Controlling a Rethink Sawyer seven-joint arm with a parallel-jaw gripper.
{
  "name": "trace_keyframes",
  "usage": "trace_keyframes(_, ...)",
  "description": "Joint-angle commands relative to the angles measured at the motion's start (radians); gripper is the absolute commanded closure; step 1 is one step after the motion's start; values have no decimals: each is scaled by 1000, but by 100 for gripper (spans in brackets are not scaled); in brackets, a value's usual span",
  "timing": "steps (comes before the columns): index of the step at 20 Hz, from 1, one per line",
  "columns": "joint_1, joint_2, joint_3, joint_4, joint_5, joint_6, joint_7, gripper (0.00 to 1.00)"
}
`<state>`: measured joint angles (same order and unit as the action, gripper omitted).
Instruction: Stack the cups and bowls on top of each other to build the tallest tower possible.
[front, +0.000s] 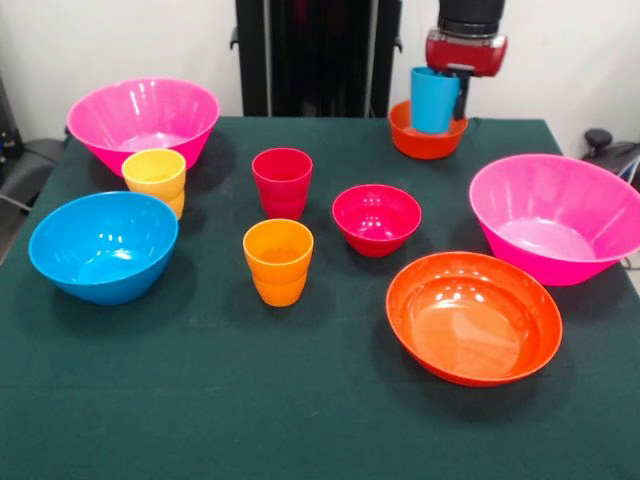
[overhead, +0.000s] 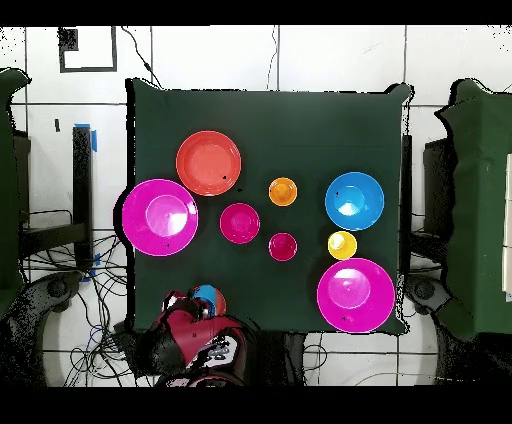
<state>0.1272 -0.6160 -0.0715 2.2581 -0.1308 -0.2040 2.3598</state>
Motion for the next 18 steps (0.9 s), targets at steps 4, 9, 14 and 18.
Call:
trace_keyframes(4,15,19,0,29,-10,168,59,100)
trace_keyframes(9,-12,-48,39,69,-5,210,76,100)
trace_keyframes(14,-45,37,99,21,-5,107,104,100)
trace_keyframes(18,-46,137,105,-24,-3,38,117,100)
